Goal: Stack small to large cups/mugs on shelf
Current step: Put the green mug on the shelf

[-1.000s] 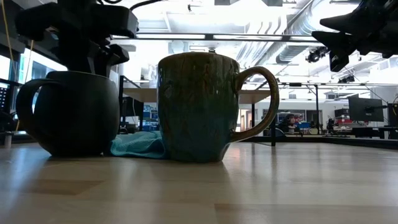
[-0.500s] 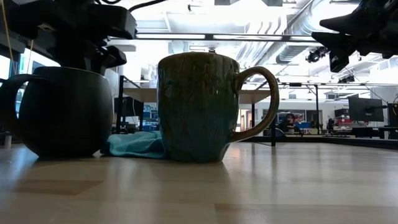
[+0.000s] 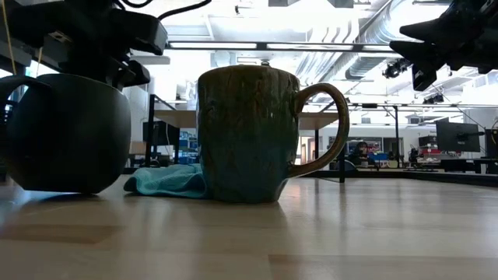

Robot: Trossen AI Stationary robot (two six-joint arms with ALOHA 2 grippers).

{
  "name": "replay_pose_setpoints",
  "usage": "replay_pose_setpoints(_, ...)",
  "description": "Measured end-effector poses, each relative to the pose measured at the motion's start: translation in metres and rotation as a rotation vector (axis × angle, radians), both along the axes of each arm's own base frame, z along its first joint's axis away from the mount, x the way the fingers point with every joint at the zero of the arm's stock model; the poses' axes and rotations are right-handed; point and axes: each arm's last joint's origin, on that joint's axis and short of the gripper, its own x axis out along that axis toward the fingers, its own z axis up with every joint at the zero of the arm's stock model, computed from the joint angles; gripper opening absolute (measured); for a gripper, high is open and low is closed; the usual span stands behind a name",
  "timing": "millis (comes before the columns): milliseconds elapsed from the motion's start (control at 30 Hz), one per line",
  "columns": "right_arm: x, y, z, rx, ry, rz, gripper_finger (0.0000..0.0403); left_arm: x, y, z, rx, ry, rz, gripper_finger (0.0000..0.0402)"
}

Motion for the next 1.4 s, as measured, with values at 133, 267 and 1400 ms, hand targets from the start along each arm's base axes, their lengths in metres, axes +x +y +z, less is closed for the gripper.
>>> replay_pose_setpoints(133,0.000,0.000,0.000,0.000,0.000,0.000,0.0128,-0.001,0.000,0.001,-0.009,0.005,0.015,0.0004)
replay_pose_setpoints(267,0.000,0.000,0.000,0.000,0.000,0.000,0.0128,0.001,-0.001,0.009,-0.022,0.001,0.021,0.0003)
replay_pose_setpoints(1400,0.000,0.000,-0.001,-0.015,0.008,-0.003,0.0128,0.018,0.053,0.149,0.083,-0.191,0.149,0.0001)
